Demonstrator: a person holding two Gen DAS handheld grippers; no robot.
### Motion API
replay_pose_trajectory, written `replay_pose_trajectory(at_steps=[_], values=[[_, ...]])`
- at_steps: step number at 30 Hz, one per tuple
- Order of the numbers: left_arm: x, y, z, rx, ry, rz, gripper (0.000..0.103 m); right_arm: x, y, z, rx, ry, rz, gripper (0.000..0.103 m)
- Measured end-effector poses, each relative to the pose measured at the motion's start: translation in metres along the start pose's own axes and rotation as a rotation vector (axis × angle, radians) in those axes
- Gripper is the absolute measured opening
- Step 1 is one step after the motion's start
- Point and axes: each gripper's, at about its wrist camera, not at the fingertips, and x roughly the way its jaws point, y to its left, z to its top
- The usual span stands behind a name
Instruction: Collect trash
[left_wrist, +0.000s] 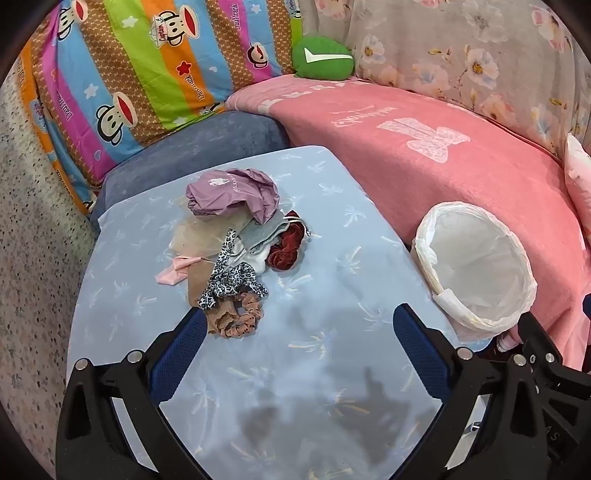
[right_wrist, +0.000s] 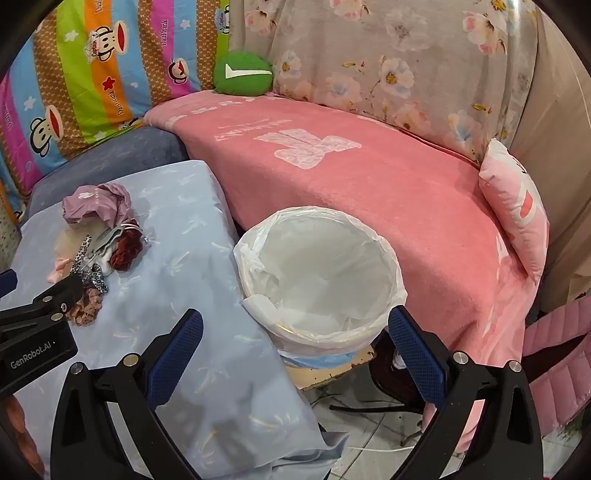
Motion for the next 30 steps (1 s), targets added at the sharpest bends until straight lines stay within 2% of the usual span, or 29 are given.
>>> replay_pose_trajectory(at_steps=[30], values=[[-0.0074,-0.0068,0.0065,0.006,-0.016,0.001,0.096,0.0012,-0.0056,0.0024,0.009,-0.002,0.001,0.097]])
